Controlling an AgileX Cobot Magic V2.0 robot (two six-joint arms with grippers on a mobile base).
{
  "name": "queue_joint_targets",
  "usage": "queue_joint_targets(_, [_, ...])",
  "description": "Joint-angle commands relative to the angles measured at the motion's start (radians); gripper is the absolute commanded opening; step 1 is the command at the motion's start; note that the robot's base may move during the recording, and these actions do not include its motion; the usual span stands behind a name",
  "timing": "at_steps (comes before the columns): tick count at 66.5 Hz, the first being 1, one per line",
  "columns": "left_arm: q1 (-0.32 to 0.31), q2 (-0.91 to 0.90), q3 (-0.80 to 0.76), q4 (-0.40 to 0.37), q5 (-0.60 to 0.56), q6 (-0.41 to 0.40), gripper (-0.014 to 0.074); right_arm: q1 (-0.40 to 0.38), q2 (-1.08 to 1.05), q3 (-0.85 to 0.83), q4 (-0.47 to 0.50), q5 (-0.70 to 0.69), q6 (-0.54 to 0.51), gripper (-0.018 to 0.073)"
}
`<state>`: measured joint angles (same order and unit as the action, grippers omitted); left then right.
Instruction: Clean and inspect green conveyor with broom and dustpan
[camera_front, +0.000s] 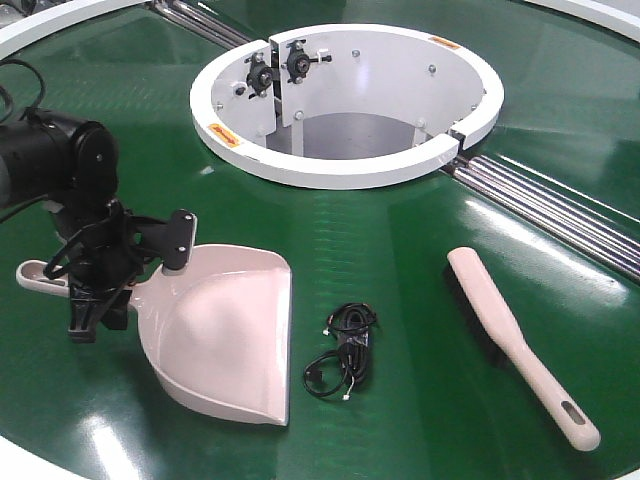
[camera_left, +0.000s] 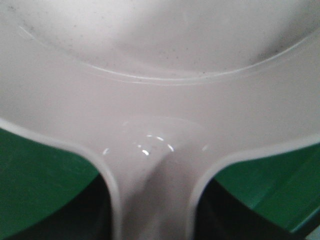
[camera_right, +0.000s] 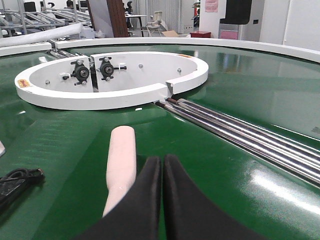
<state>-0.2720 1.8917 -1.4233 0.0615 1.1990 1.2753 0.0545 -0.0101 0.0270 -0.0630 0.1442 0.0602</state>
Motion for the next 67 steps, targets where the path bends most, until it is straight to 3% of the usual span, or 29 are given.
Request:
queue_joint_targets(1, [-0.019,-0.031,-0.029,0.008,-0.002,-0.021,-0.0008,0.001,-0.018,0.022,-0.007,-0.077,-0.006,-0.0010])
queue_joint_targets(11, [-0.024,-0.021,-0.029,0.060,0.009,-0.041,-0.0008,0.001,-0.018,0.022,-0.007,-0.077,-0.006,-0.0010])
queue_joint_targets(67, [-0.024,-0.021,-0.029,0.059,-0.006,-0.038,-0.0008,0.001,-0.018,0.022,-0.007,-0.077,-0.006,-0.0010])
